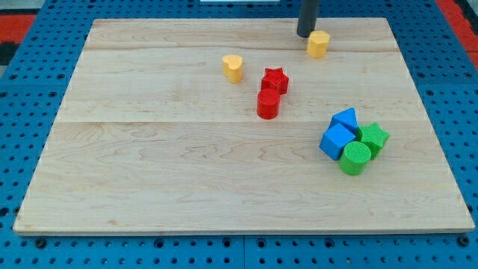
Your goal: Push the yellow hexagon to the top right
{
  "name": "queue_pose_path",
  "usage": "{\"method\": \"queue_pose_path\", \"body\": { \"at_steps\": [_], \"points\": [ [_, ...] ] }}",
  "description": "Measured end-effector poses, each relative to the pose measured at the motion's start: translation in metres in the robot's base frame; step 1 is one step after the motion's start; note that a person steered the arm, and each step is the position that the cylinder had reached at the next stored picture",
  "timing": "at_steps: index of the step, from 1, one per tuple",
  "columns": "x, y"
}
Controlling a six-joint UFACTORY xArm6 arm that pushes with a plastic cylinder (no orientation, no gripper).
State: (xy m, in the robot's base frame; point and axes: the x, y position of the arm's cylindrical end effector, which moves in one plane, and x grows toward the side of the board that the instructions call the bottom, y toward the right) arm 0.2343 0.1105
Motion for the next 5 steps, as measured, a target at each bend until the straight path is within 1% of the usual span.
{"method": "queue_pose_path", "body": {
  "at_steps": [1,2,3,4,5],
  "points": [
    [0.012,-0.065],
    [0.052,-0.06],
    [0.06,0.004],
    [0.031,0.065],
    [0.02,0.084]
  ]
}}
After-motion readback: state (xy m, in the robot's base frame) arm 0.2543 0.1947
